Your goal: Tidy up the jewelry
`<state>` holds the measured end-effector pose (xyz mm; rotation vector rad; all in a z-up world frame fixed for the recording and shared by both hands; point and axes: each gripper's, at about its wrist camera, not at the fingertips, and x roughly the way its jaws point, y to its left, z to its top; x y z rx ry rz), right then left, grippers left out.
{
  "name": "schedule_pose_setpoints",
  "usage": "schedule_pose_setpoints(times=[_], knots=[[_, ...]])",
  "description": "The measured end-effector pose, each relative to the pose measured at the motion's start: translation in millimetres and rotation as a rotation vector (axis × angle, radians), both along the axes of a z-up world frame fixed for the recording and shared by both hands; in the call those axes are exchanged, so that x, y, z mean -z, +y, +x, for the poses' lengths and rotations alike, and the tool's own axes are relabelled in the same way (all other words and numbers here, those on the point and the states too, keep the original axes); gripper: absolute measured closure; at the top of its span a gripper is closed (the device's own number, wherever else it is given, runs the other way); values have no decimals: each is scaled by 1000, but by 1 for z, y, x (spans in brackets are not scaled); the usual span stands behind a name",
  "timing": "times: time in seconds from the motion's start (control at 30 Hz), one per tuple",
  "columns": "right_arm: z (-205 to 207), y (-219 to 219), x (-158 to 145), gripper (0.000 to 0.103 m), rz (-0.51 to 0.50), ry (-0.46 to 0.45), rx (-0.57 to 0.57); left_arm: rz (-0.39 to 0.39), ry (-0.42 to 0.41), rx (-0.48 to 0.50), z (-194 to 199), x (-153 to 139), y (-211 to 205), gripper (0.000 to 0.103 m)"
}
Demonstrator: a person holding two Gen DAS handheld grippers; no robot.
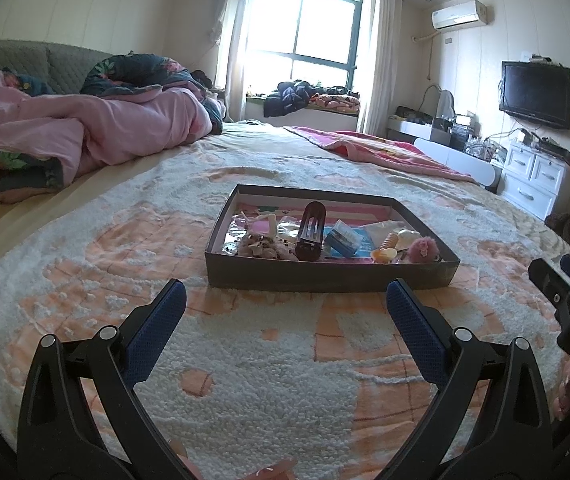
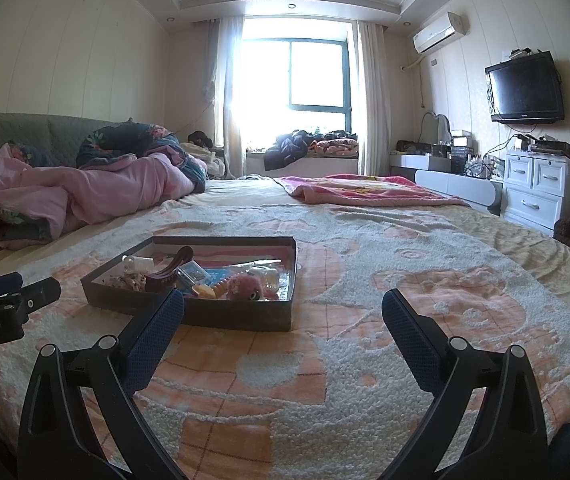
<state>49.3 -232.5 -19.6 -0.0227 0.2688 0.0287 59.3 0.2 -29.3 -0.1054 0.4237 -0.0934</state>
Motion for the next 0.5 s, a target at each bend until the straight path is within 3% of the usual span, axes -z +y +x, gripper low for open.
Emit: schedule_pose_setpoints(times=[0.23,0.37,0.43,0.5], knots=[[5,-3,2,7,10,26,-4,-17,21,-25,3,-2,6,11],[33,-28,-7,7,52,77,54,-27,71,-120,27,-5,39,11],[76,-55,-14,6,59,174,136,-30,145,-194,56,-5,71,11],[137,-92,-9,6,45,336,263,-4,227,-273,88,0,101,11]])
